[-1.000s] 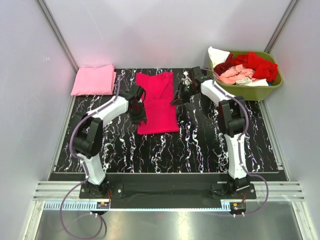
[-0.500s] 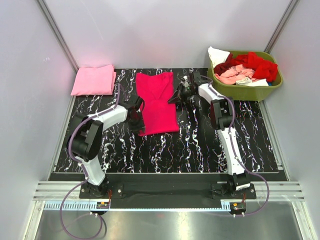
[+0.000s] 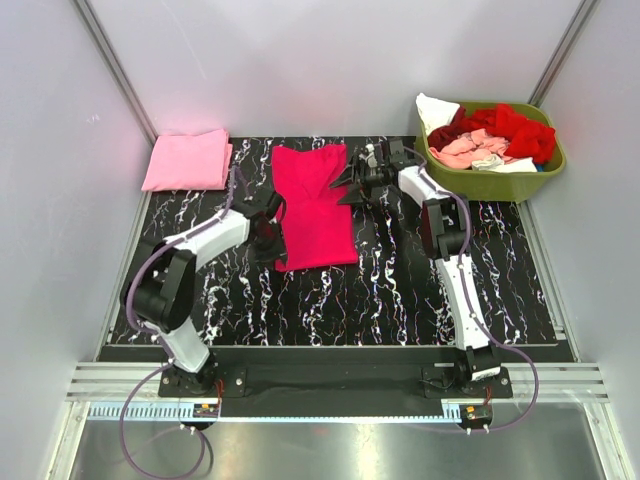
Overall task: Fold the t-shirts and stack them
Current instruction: Fold the tshirt
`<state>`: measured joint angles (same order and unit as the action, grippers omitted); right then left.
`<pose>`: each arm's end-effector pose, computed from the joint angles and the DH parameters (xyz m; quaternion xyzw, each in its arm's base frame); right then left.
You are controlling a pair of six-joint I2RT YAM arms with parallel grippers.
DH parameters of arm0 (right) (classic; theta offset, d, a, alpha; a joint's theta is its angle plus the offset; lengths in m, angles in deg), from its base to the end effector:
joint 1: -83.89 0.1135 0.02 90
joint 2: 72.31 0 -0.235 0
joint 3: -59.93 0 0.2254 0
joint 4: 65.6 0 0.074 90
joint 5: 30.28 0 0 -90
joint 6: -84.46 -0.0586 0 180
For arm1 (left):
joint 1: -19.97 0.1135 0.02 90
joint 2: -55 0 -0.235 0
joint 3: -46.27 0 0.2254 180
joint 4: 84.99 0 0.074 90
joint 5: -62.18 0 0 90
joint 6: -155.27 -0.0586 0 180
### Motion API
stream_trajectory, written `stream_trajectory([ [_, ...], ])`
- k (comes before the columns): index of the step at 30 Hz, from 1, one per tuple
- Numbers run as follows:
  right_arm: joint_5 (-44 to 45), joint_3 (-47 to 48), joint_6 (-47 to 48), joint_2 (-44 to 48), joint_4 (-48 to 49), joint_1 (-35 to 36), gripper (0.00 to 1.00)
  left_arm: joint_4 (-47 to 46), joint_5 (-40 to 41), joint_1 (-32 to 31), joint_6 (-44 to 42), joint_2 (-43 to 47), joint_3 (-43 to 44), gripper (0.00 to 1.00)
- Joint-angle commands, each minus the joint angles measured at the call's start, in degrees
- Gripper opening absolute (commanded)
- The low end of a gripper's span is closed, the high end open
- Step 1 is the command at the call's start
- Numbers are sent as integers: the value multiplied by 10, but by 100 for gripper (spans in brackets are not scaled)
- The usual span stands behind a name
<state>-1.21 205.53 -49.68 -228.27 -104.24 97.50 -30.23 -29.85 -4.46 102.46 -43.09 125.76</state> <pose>0.4968 0.1730 0.0914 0.0413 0.8256 0.5616 0.0350 0.2765 -0.1279 0.1473 -0.1074 0.9835 -0.0892 0.1153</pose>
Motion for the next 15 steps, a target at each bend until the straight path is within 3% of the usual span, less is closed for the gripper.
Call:
stream_trajectory([
  [1, 7, 44, 19, 89, -44, -2, 81, 50, 40, -2, -15, 75, 70, 44],
  [5, 40, 4, 78, 170, -106, -3, 87, 63, 38, -1, -22, 115, 74, 47],
  [8, 117, -102, 145, 264, -158, -3, 88, 52, 42, 2, -13, 143, 49, 50],
  [13, 243, -395, 187, 422, -150, -2, 89, -24, 10, 5, 7, 211, -72, 62],
  [14, 244, -396, 189, 440, -145, -3, 89, -34, 6, 8, 10, 217, -72, 63],
  [15, 257, -457, 185, 455, -138, -3, 89, -45, 3, 10, 14, 224, -95, 63],
])
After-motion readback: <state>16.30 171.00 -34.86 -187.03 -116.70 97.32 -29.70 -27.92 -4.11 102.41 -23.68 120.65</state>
